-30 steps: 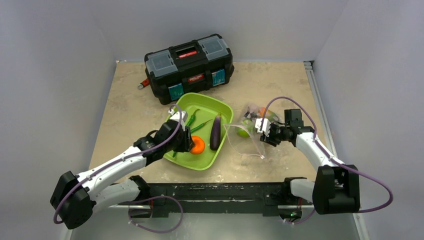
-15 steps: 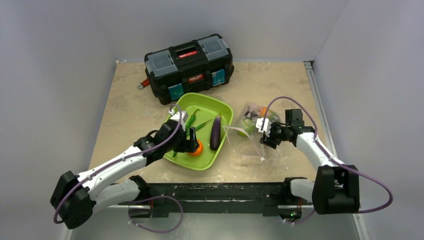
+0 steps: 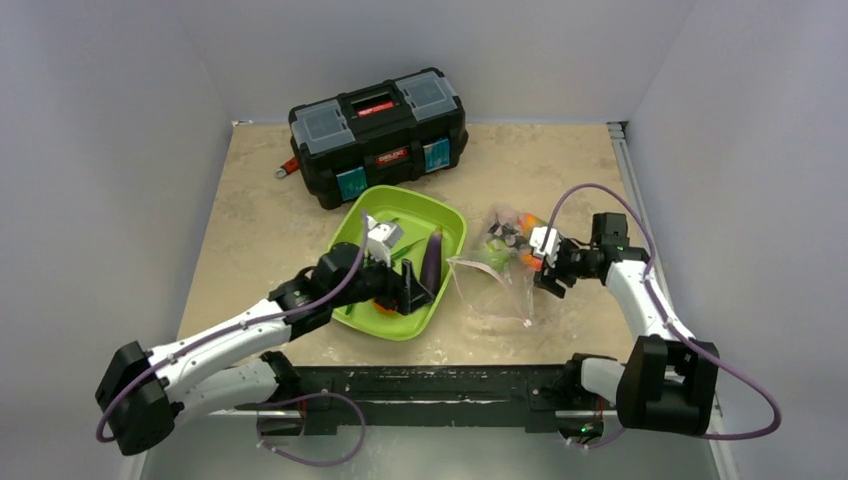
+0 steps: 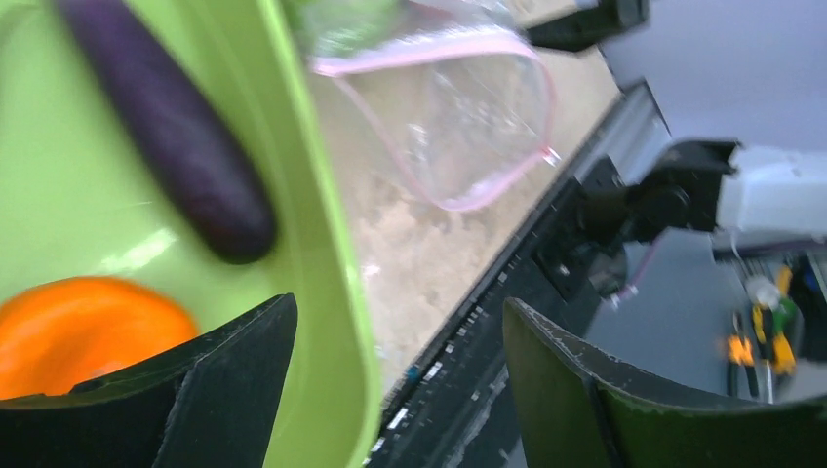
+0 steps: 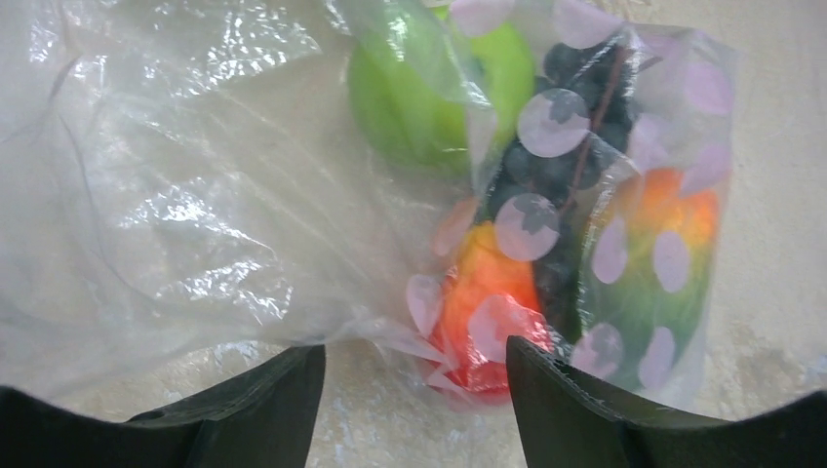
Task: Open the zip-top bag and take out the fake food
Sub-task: Place the fake fruit in the bin.
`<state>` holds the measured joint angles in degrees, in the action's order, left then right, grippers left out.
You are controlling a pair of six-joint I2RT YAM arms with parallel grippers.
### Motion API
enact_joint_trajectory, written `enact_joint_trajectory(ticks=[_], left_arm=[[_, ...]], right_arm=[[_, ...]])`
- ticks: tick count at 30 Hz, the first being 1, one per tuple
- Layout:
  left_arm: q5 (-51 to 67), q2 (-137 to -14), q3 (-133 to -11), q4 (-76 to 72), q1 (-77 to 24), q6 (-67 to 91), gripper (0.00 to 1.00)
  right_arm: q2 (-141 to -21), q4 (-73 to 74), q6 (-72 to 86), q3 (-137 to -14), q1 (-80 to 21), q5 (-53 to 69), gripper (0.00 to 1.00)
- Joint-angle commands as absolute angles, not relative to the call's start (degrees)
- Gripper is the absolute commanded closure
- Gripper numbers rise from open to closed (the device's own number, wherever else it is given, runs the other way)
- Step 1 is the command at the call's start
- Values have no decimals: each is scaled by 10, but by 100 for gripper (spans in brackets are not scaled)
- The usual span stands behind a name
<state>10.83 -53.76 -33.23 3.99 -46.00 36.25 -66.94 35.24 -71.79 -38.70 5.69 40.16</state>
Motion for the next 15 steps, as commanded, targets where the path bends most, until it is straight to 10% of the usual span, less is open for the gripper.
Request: enact_joint_trajectory(ticks=[1, 15], left_arm=[[149, -607, -386, -63, -533, 341, 25], [71, -877, -561, -139, -620, 248, 38]], right_arm=[[-655, 444, -781, -446, 90, 444, 32], [-884, 729, -1179, -712, 93, 482, 14]])
